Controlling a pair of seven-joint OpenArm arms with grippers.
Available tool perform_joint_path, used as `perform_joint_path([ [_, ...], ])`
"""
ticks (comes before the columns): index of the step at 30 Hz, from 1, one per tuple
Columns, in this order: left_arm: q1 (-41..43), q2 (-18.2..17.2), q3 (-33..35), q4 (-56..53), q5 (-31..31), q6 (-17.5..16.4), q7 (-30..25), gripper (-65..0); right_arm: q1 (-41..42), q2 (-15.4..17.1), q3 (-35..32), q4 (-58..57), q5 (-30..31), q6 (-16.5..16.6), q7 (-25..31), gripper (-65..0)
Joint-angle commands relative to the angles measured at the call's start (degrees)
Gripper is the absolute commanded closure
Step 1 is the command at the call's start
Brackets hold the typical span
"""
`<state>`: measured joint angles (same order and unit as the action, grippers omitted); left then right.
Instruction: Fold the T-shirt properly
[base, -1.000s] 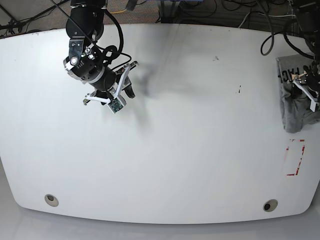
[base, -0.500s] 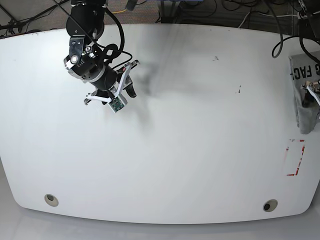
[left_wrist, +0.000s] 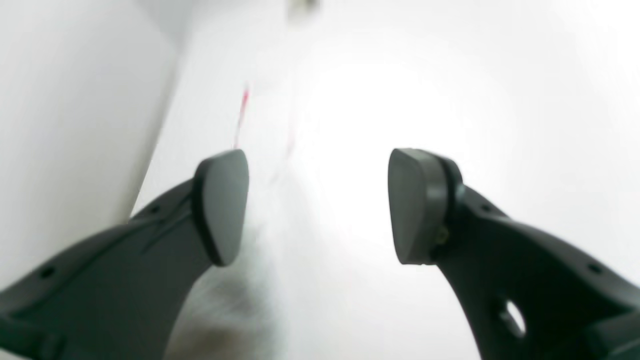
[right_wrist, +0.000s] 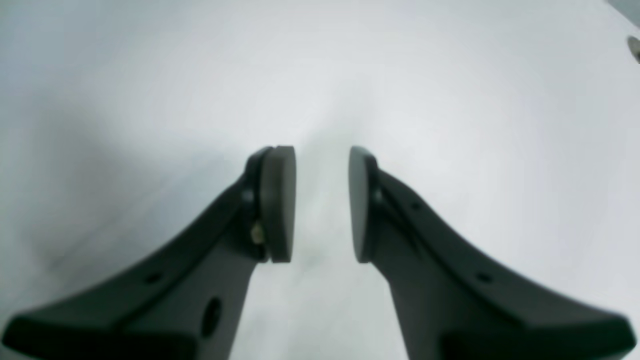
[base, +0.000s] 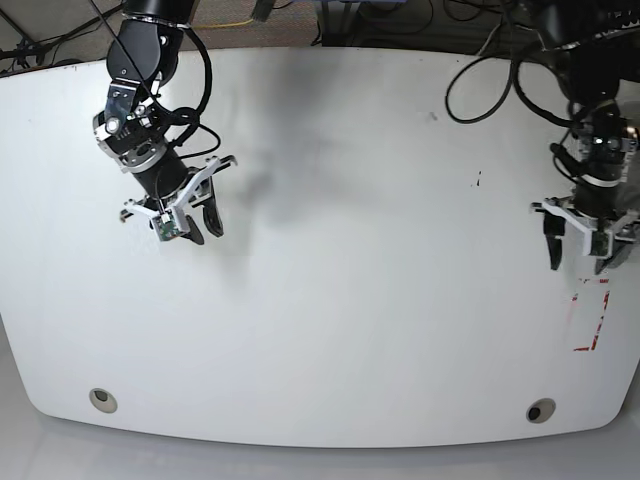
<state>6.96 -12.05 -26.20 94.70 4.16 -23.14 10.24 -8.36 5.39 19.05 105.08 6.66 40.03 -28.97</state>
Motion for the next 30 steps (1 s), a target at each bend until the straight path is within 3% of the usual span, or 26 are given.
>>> perform_joint_path([
  [1, 0.9, 4.2, 0.0, 1.1, 3.4, -0.2, -5.8, -40.3, 0.5, 2.1, 1.5, -2.1, 0.9, 0.0, 4.9, -17.1],
  [4, 3.0, 10.4, 1.4, 1.0, 7.3, -0.2, -13.9, -40.3, -0.4, 4.0, 3.2, -6.2, 0.9, 0.0, 9.9, -16.6],
  [7, 6.8, 12.7, 2.9, 1.2, 7.6, 0.6, -19.1, -40.3, -2.4, 4.5, 6.4, -8.2, 0.9, 0.0, 14.0, -16.6],
  [12, 14.4, 14.8, 8.7, 1.6, 7.7, 6.3, -23.8, -40.3, -6.0, 4.5, 11.4, -10.8, 1.2, 0.0, 19.7, -16.6],
  [19, 29.7, 15.3, 17.4, 9.0, 7.6, 11.8, -24.6, -40.3, -14.0, 4.7, 15.3, -10.7, 1.7, 0.0, 20.2, -16.6],
  [23, 39.6, 15.3, 20.3, 13.0, 7.5, 14.6, -24.7, -40.3, -21.2, 4.8, 16.2, -10.7, 8.6, 0.0, 20.2, -16.6],
  [27, 48.6, 15.3, 20.3, 15.4, 7.4, 15.1, -24.8, -40.3, -29.5, 4.8, 16.2, -9.0, 14.0, 0.0, 20.2, -16.6],
  [30, 53.7, 15.3, 20.0, 15.8, 7.3, 15.2, -24.9, -40.1, -35.1, 4.3, 16.1, -6.7, 14.7, 0.0, 20.2, -16.6],
])
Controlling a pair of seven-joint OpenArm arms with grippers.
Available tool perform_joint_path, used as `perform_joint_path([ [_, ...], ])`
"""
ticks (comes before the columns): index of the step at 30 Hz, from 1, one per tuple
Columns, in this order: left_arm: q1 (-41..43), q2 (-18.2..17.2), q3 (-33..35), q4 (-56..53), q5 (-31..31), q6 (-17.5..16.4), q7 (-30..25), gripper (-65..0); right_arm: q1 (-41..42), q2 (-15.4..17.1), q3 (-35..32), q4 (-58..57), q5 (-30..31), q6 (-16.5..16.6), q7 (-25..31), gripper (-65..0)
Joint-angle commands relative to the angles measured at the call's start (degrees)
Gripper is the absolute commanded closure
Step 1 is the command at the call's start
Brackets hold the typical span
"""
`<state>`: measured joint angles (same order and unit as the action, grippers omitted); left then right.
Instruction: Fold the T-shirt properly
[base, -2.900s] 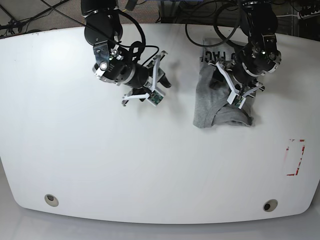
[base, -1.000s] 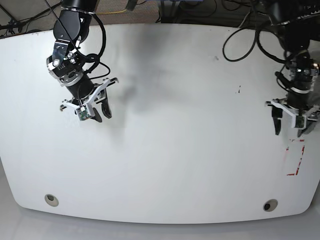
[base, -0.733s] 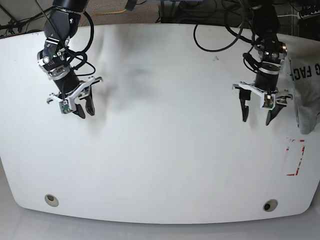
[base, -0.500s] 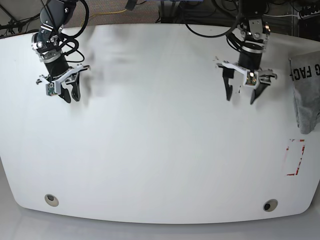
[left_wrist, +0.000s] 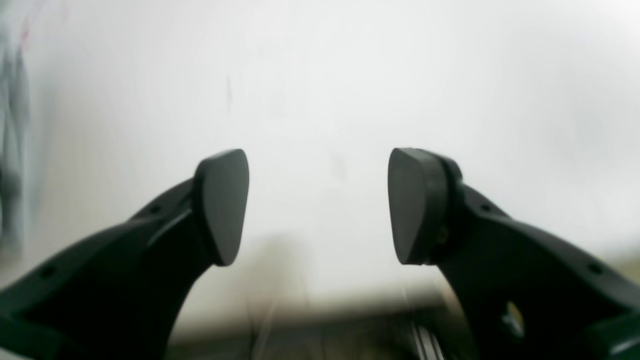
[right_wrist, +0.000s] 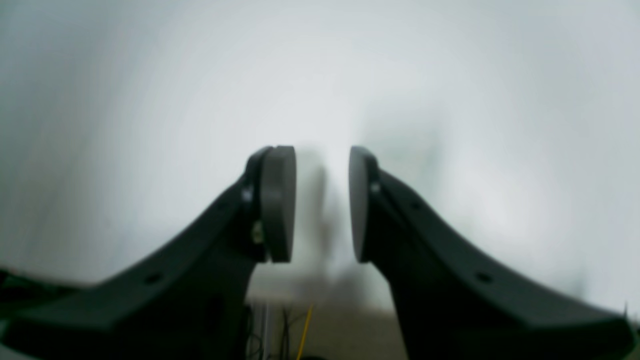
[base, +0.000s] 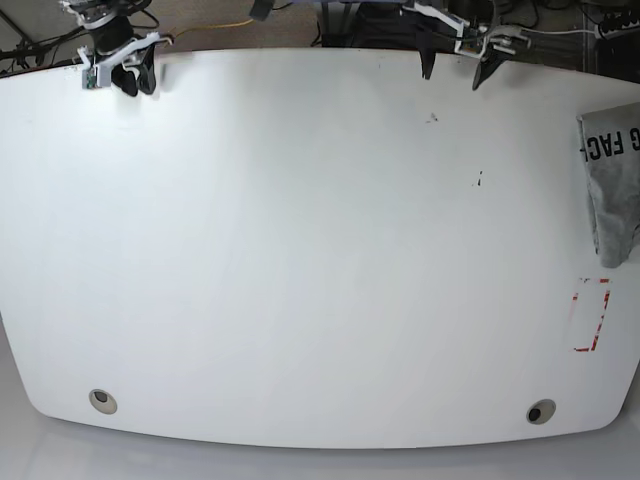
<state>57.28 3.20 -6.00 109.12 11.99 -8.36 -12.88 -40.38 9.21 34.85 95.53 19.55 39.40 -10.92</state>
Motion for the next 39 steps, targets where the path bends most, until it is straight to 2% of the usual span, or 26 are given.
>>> perform_joint_path([
  [1, 5.7, -0.1, -0.5, 1.3, -0.6, 0.4, -1.8, -40.1, -5.5, 0.1, 0.1, 3.3, 2.0, 0.6, 2.2, -16.6],
  [3, 9.1, -0.1, -2.0, 1.2, -2.0, 0.4, -1.8, -38.1, -8.5, -1.3, 0.1, 3.4, 2.6, 0.6, 2.2, -16.6],
  [7, 15.4, -1.8, -3.7, 0.1, -8.7, 0.3, -1.8, -29.3, -14.4, -3.1, 0.0, 3.8, 2.6, 0.6, 2.2, -16.6],
  [12, 17.7, -7.2, -3.9, -6.0, -14.0, 0.3, -1.8, -28.5, -21.4, -3.1, -5.1, 1.1, 2.6, 0.6, 2.2, -16.6],
  [16, 16.5, -9.1, -4.1, -13.3, -16.6, 0.3, -1.8, -28.2, -22.3, -3.0, -7.7, -3.3, 0.7, 0.6, 2.2, -16.5],
  [21, 8.4, -10.7, -3.8, -25.2, -16.8, 0.2, -1.8, -28.3, -19.7, -3.5, -10.8, -12.5, -4.2, 0.6, 4.6, -16.5],
  [23, 5.1, -11.0, -2.9, -30.4, -16.8, 0.2, -1.8, -28.3, -17.5, -4.4, -11.9, -16.4, -5.9, 0.6, 6.2, -16.5],
  [28, -5.5, -12.5, 0.2, -46.9, -16.9, 0.2, -1.7, -28.1, -9.6, -4.2, -15.7, -32.0, -12.1, 0.6, 11.2, -16.5],
  [32, -14.5, -13.1, 2.7, -60.8, -16.9, 0.2, -1.7, -28.1, -2.7, -3.6, -17.4, -44.4, -15.1, -2.6, 16.5, -16.5],
  [34, -17.8, -13.1, 3.5, -65.8, -16.9, 0.2, -1.7, -28.1, 0.2, -3.5, -18.3, -49.0, -17.0, -4.3, 17.9, -16.5],
  [37, -23.9, -13.0, 4.7, -74.8, -16.9, 0.2, -1.7, -28.1, 6.8, -3.0, -19.6, -57.6, -19.9, -8.8, 19.0, -16.5],
  [39, -26.3, -13.0, 5.5, -78.0, -16.9, 0.2, -1.7, -28.1, 9.5, -2.5, -19.8, -60.6, -20.6, -10.2, 19.0, -16.5],
])
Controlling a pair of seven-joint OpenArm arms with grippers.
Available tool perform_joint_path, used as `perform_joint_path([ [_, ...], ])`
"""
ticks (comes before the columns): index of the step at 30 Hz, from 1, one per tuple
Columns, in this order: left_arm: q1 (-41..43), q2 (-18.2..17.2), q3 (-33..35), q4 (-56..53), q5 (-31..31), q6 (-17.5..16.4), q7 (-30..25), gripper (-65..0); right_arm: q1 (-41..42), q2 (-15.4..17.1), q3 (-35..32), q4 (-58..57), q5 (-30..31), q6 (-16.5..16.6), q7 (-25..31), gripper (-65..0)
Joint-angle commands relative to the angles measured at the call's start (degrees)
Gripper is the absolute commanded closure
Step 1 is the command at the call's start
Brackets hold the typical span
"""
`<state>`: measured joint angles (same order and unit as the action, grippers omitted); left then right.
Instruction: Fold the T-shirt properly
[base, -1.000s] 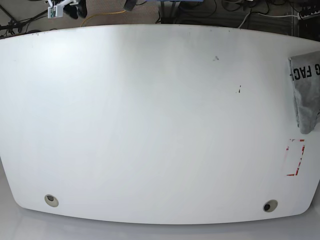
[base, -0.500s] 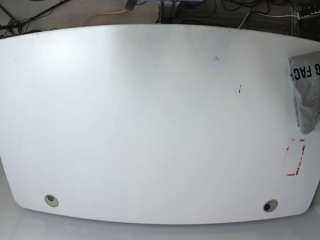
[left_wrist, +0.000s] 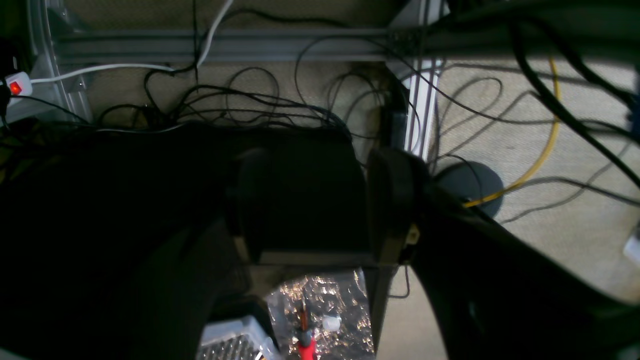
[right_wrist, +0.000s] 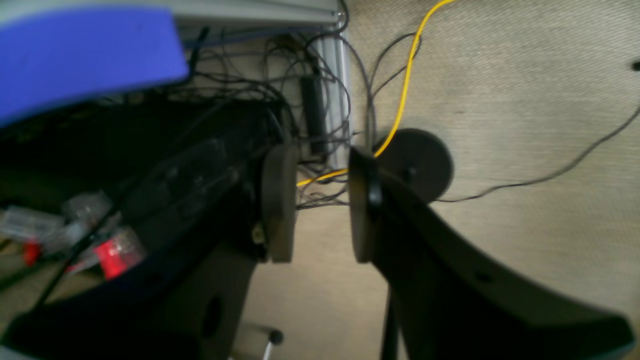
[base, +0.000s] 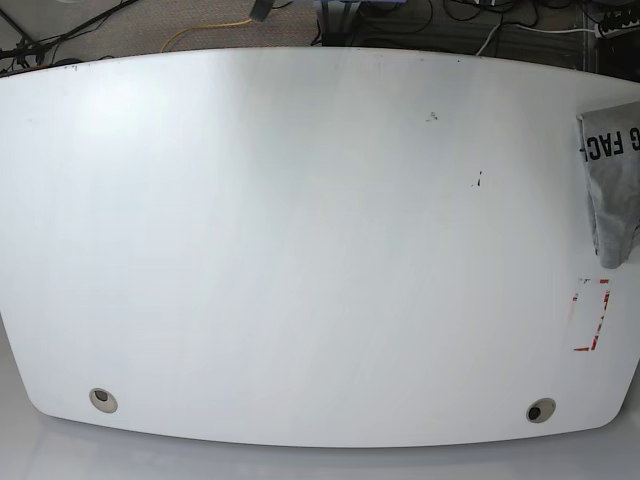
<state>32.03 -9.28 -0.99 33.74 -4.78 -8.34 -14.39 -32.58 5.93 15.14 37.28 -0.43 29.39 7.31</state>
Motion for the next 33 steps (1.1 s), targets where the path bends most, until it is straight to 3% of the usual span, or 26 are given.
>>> perform_joint_path([
  [1, -2.7, -0.4, 1.3, -5.2, -0.1, 0.2, -0.2, -28.1, 3.3, 1.0, -0.1, -4.2, -0.9, -0.8, 0.7, -16.5],
  [8, -14.6, 0.0, 6.4, -21.1, -0.2, 0.4, 0.0, -27.9, 11.8, 1.3, 0.1, -10.8, -5.1, -4.2, 0.6, -16.6],
  [14, -20.8, 2.6, 6.7, -28.3, -0.2, 0.5, 0.2, -26.0, 16.3, 1.9, 0.1, -16.0, -7.9, -7.7, 0.6, -16.8],
  [23, -24.8, 5.0, 6.7, -30.7, -0.2, 0.5, 4.1, -22.5, 19.0, 1.9, -0.1, -16.4, -8.0, -7.7, -1.4, -17.1],
  [33, -24.9, 5.1, 6.7, -30.7, -0.3, 0.5, 3.5, -22.5, 19.1, 1.8, -0.1, -16.4, -8.0, -7.7, -1.1, -17.3],
])
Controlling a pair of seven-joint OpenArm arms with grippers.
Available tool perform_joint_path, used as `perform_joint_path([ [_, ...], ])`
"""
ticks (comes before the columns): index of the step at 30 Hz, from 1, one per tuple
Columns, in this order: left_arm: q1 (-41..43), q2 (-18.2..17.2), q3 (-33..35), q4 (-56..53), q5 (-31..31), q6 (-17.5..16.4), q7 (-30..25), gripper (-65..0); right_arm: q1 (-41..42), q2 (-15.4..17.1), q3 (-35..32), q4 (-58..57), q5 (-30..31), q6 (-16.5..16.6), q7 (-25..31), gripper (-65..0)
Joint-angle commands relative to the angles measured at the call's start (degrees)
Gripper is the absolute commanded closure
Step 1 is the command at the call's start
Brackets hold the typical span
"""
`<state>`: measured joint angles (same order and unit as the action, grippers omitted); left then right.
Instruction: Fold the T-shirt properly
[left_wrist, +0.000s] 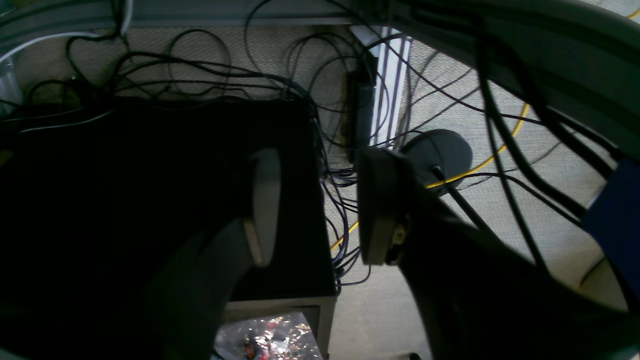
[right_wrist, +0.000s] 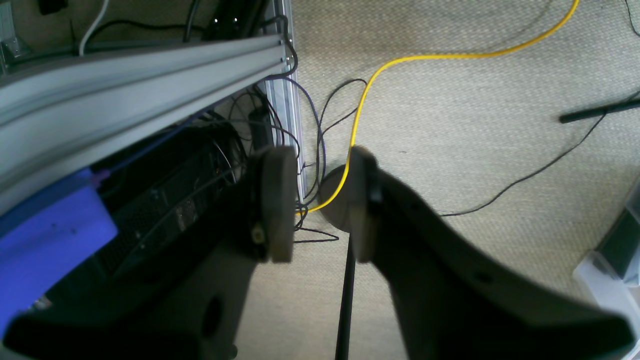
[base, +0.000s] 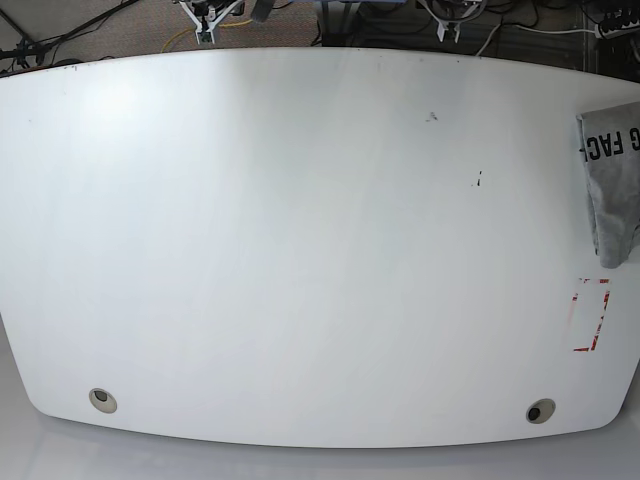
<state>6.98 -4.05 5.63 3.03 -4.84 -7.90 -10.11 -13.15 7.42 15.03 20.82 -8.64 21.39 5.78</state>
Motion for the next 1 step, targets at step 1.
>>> perform_joint_path([
  [1, 0.2, -0.1, 0.0, 0.0, -0.2, 0.0, -0.7, -22.5, -0.3, 0.4, 0.1, 0.1, 0.2, 0.3, 0.4, -17.3],
])
